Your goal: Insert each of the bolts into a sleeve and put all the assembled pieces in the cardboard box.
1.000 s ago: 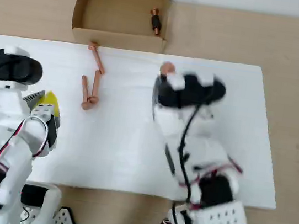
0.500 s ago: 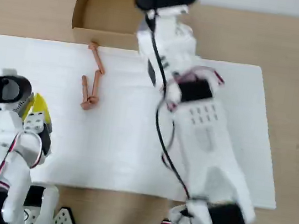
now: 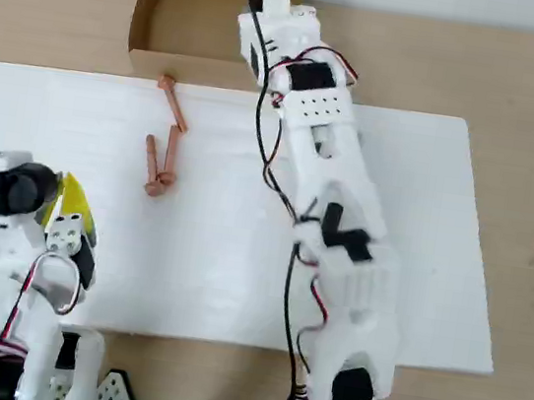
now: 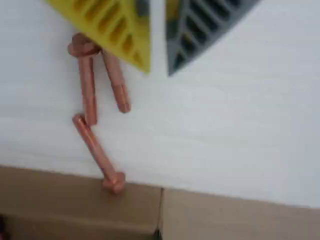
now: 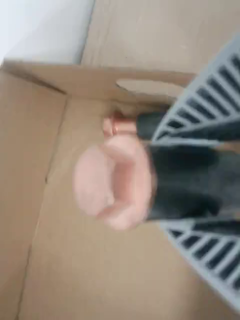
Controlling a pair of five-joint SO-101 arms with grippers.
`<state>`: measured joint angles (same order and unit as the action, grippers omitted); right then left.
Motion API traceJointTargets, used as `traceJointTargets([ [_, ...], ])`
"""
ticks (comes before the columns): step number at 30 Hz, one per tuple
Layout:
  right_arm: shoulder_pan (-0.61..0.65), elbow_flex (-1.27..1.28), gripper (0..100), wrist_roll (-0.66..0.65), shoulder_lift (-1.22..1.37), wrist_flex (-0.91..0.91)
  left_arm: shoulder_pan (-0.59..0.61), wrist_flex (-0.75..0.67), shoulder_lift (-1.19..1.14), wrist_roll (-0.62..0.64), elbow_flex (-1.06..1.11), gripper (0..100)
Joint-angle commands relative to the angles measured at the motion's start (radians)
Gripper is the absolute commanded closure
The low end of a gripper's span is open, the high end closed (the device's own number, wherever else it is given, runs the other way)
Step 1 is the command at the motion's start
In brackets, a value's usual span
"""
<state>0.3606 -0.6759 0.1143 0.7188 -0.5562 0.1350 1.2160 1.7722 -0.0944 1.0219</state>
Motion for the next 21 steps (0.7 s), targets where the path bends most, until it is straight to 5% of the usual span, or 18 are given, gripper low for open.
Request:
traceJointTargets([
  [1, -0.045, -0.305, 98.9, -0.003, 0.143, -0.005, 0.012, -0.014, 0.008, -0.005, 0.002, 98],
  [10, -0.059, -0.621, 98.9, -0.003, 0.486, -0.009, 0.012, -0.012, 0.004, -0.005, 0.002, 98],
  [21, -0.054, -0.71, 98.2, -0.038, 0.558, -0.196, 0.008, -0.008, 0.002, -0.005, 0.002, 97],
])
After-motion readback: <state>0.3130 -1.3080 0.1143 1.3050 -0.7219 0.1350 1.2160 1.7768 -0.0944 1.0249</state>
